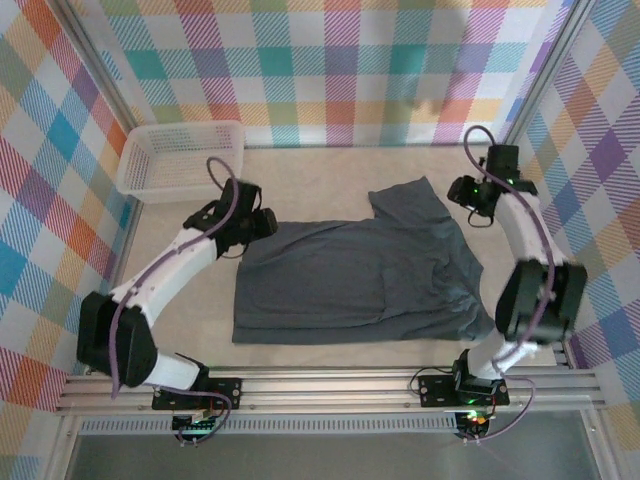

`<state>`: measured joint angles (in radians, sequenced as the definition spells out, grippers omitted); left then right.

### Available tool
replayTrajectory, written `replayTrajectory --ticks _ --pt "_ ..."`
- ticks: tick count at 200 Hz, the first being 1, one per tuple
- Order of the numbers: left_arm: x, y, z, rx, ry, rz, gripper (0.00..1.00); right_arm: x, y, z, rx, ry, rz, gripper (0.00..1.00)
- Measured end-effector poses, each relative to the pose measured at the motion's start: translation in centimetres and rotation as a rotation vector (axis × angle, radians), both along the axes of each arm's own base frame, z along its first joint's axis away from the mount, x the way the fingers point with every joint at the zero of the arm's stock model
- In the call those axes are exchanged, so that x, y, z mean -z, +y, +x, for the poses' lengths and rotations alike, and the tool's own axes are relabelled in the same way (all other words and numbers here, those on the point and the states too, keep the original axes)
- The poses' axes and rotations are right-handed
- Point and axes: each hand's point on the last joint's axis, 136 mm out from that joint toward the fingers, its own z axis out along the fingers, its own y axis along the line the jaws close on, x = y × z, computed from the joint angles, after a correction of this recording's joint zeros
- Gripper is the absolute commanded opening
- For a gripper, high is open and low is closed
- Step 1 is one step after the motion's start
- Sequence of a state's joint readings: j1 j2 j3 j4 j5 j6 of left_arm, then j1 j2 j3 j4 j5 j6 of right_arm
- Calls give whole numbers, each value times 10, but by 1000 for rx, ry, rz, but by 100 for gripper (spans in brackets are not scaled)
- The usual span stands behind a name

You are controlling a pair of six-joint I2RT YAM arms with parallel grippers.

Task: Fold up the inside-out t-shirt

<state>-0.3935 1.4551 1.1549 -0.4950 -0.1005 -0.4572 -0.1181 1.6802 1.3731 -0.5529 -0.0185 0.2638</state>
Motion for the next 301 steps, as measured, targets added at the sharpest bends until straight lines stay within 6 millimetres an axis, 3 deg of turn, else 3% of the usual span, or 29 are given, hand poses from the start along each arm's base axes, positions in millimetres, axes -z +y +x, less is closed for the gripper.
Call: replayTrajectory --ticks 34,64,76,101,137,178,197,238,257,278,301 --pt "23 1 32 25 49 112 54 71 -3 41 -82 162 -20 55" --pt "42 5 36 36 104 154 57 106 5 58 -127 228 17 51" --pt "47 10 38 27 122 157 58 115 8 63 -137 244 35 43" --pt "56 23 37 -3 158 176 60 129 12 71 -148 265 62 3" --pt "64 45 49 -69 187 232 57 119 11 72 -138 256 62 0" --pt "94 80 71 -166 238 317 53 67 7 52 -127 151 5 0" --pt "111 81 82 -166 269 312 55 50 6 57 -134 99 -9 0" --pt "138 64 90 -115 314 237 56 57 10 58 -150 109 8 0" --pt "142 58 91 -104 320 207 44 61 11 57 -155 118 18 0" --pt "144 55 93 -100 323 189 16 67 13 57 -160 130 29 0" --pt "142 55 101 -106 313 182 0 70 14 56 -164 140 38 0"
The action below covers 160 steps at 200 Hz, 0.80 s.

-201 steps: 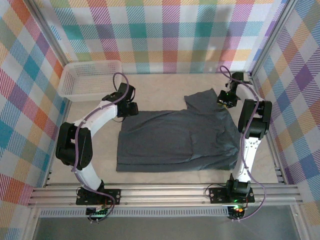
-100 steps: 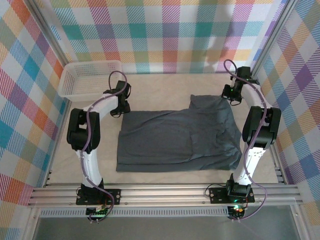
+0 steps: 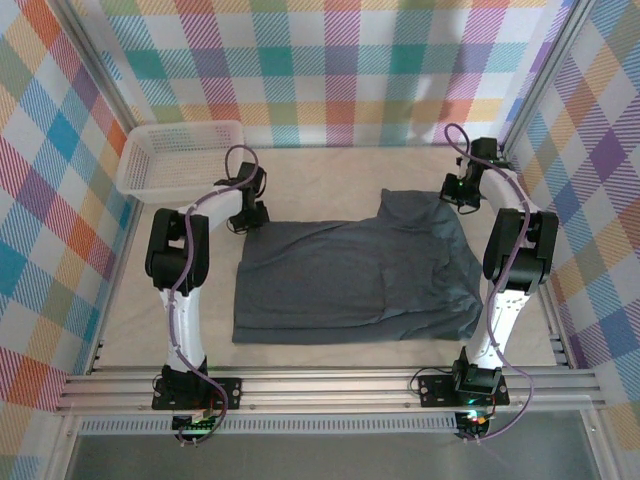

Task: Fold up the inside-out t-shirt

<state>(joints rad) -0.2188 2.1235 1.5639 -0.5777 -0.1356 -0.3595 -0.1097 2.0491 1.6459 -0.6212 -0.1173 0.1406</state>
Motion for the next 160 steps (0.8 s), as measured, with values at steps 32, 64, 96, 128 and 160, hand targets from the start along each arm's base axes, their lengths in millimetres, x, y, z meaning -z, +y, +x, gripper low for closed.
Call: replayTrajectory --ticks 32,64,96,128,160 --pt "-19 2 17 -4 -44 -5 0 -7 -1 5 0 -14 -2 0" --pt "-25 14 25 -35 -59 -58 0 -14 -2 10 1 -32 -7 0" --pt "-23 17 25 -51 -49 -107 0 -6 -1 14 -1 -16 2 0" --pt "-22 14 28 -57 -53 -139 0 5 -1 13 -1 15 6 0" --pt "-23 12 28 -59 -54 -162 0 0 0 14 -3 8 26 0"
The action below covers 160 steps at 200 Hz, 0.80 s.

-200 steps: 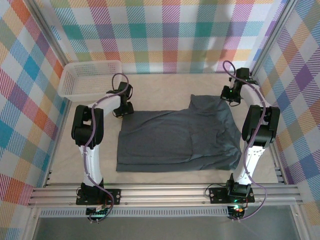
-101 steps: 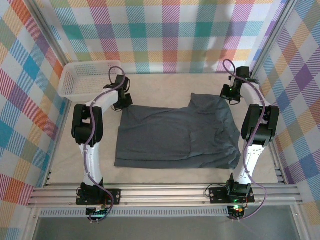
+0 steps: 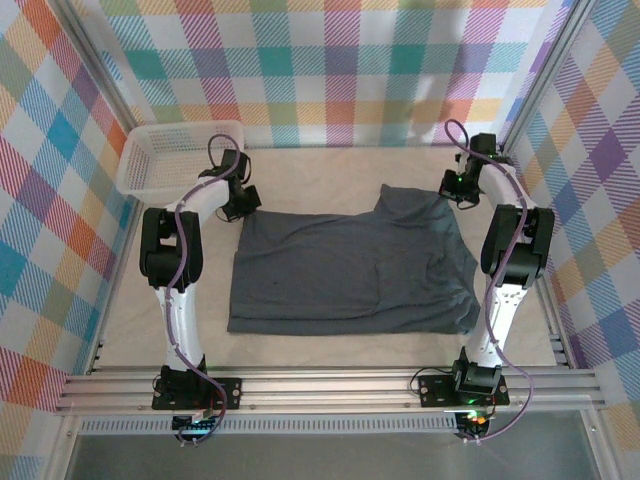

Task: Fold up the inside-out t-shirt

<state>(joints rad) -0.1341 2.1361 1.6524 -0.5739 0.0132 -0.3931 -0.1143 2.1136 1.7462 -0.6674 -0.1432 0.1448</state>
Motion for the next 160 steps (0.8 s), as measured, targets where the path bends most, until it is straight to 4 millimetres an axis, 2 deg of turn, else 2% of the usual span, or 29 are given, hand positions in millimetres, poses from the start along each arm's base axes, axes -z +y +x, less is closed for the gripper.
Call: replayTrajectory --ticks 19,40,53,68,89,115,140,160 --pt "-4 1 -5 -9 -3 -17 0 -11 -3 -4 34 -21 40 0" --pt "-12 9 -26 -37 6 -38 0 -23 -17 -30 117 -47 103 0" --pt "-16 13 -39 -55 3 -54 0 -24 -25 -47 158 -41 129 0" --pt "-16 14 -50 -68 12 -70 0 -19 -31 -55 187 -26 149 0" --pt "-5 14 -61 -73 38 -80 0 -11 -26 -59 184 -1 169 0" --pt "2 15 -70 -78 62 -85 0 -14 -23 -59 184 -3 177 0" --pt "-13 17 -73 -79 33 -92 0 -25 -22 -63 193 -29 178 0" --pt "-29 18 -80 -79 -5 -100 0 -32 -19 -84 210 -48 177 0"
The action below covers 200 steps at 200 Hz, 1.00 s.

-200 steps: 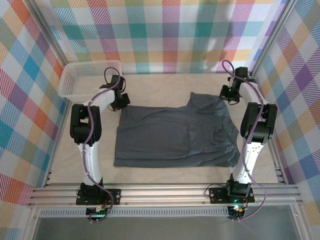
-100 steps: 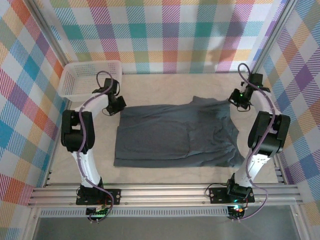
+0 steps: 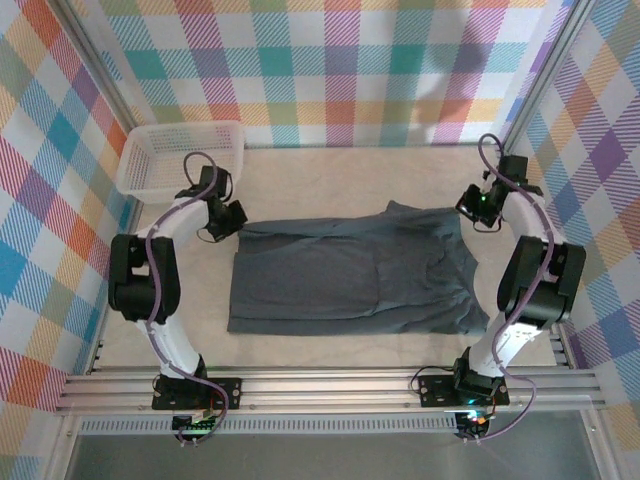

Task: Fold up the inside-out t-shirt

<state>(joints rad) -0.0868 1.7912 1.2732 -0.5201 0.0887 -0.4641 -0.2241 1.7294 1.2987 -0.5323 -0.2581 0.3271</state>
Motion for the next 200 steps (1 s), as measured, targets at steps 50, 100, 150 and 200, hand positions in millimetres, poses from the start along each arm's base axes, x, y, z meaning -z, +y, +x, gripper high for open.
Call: replayTrajectory --ticks 50,100,150,200 --pt "31 -2 -48 6 96 -27 0 50 -1 -42 35 140 6 0" --pt "30 -2 -69 4 101 -39 0 30 -3 -44 50 91 -16 0" --pt "25 1 -84 1 72 -35 0 56 -2 -75 102 144 -21 0" --pt "54 1 -103 6 135 -33 26 99 -4 -106 140 314 -31 33"
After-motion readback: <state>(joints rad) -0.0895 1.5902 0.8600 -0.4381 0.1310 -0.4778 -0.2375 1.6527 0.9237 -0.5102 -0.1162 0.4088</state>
